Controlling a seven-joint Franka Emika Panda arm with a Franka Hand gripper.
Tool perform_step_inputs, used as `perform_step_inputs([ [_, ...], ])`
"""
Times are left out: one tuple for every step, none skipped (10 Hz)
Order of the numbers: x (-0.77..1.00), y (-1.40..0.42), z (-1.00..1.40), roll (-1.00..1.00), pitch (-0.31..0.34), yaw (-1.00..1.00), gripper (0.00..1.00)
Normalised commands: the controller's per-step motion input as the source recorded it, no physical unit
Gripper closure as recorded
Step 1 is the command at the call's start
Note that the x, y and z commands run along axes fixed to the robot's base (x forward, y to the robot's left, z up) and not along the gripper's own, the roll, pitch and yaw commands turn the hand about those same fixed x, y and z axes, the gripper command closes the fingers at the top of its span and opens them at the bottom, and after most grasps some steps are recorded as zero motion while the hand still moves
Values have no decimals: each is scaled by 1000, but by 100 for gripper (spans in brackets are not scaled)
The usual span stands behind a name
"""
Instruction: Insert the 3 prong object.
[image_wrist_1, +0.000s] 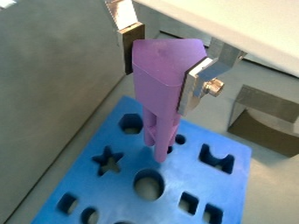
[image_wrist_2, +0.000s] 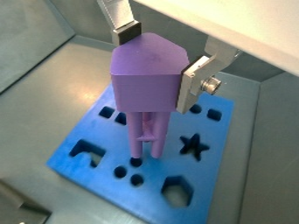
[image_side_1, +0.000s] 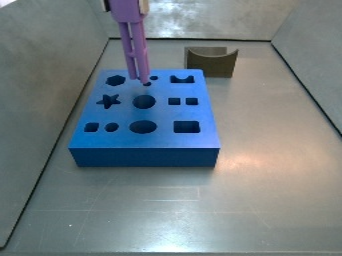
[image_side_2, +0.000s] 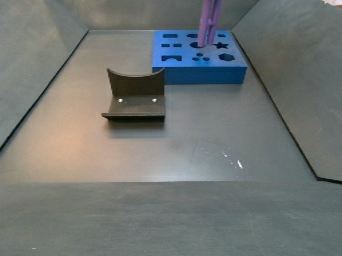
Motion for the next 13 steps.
perform_step_inputs([
  [294, 189, -257, -53, -94, -806, 100],
  [174, 89, -329, 0, 0, -963, 100],
  [123, 54, -303, 0, 0, -986, 100],
  [106, 43, -243, 0, 0, -983, 100],
  [57, 100, -160, 0, 47, -906, 100],
  [100, 251, -83, 11, 190, -720, 100],
  [183, 386, -71, 87, 291, -503, 100],
  [163, 140, -163, 77, 289, -214, 100],
  [0, 137, -89, 9, 31, 20, 100],
  [0, 94, -197, 57, 43, 0, 100],
  [0, 120, -243, 33, 44, -377, 100],
  [0, 160, -189, 0, 73, -454, 100],
  [0, 131, -183, 0, 71, -429, 100],
])
